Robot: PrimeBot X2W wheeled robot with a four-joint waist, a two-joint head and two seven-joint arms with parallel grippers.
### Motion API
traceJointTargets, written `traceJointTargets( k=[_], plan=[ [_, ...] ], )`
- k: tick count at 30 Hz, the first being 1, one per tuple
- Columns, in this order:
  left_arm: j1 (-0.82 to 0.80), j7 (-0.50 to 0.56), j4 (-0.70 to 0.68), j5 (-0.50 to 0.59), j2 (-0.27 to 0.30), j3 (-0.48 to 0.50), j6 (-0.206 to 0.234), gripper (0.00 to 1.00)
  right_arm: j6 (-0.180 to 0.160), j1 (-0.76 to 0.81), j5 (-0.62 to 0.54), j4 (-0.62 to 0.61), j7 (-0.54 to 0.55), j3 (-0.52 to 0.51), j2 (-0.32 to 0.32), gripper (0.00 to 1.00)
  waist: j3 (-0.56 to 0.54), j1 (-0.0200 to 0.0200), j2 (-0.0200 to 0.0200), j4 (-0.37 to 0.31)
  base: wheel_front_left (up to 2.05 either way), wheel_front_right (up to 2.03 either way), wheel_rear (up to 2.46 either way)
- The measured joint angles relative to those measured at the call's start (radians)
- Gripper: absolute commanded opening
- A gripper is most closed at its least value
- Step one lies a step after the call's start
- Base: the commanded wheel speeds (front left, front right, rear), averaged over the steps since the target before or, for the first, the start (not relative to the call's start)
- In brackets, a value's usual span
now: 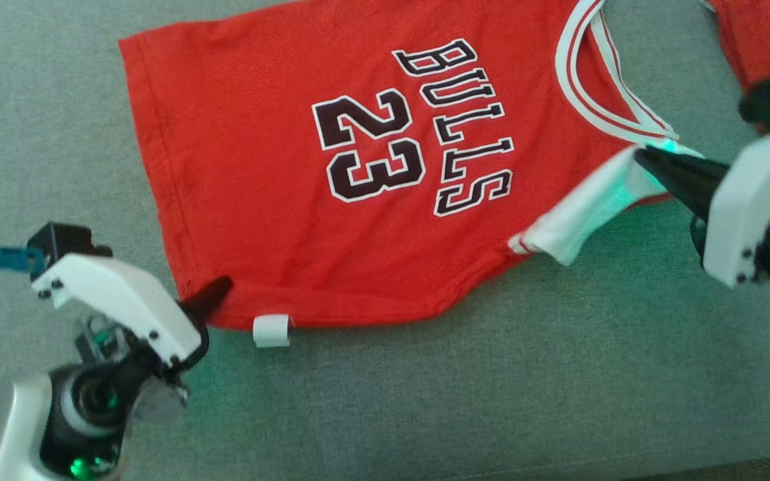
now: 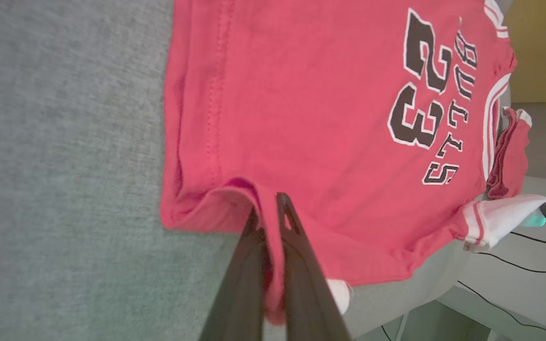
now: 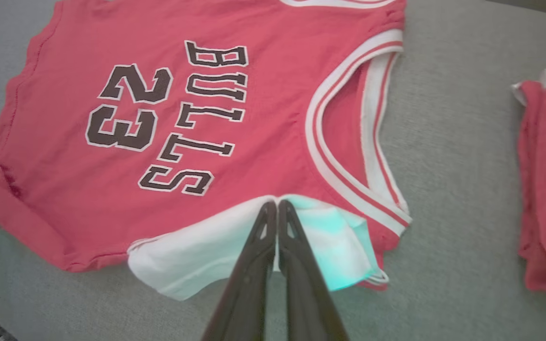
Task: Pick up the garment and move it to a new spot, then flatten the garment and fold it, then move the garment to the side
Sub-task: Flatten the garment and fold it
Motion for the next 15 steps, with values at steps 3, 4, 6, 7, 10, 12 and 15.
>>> traceJointTargets(
  k=[3,4,6,7,10,12,15],
  plan=[
    [-0.032,0.034,0.016,-0.003,0.002,0.001,0.032,0.00,0.000,-0.059,0.019,0.042,0.014,0.028,-0.001,0.00,0.014,0.0000,0.0000,-0.002,0.00,0.00,0.00],
    [-0.047,0.044,0.023,-0.003,0.002,0.002,0.047,0.00,0.000,-0.086,0.020,0.066,0.016,0.036,-0.001,0.00,0.021,0.0000,0.0000,-0.002,0.00,0.00,0.00],
    [-0.079,0.065,0.032,-0.010,0.002,0.005,0.071,0.00,0.000,-0.133,0.020,0.108,0.016,0.048,-0.003,0.00,0.034,0.0001,0.0000,-0.001,0.00,0.00,0.00],
    [-0.097,0.073,0.036,-0.011,0.002,0.007,0.079,0.00,0.000,-0.156,0.020,0.125,0.016,0.057,-0.006,0.00,0.041,0.0000,0.0000,0.000,0.00,0.00,0.00],
    [-0.147,0.088,0.048,-0.016,0.004,0.016,0.098,0.00,0.000,-0.216,0.020,0.170,0.012,0.088,-0.012,0.00,0.059,0.0000,0.0000,0.003,0.00,0.00,0.00],
    [-0.173,0.088,0.064,-0.014,0.005,0.021,0.112,0.00,0.000,-0.260,0.019,0.210,-0.012,0.121,-0.015,0.18,0.073,0.0001,0.0000,0.007,0.00,0.00,0.00],
    [-0.182,0.083,0.069,-0.006,0.005,0.025,0.116,1.00,0.000,-0.283,0.013,0.240,-0.065,0.139,-0.015,1.00,0.084,0.0000,0.0000,0.010,0.00,0.00,0.00]
  ],
)
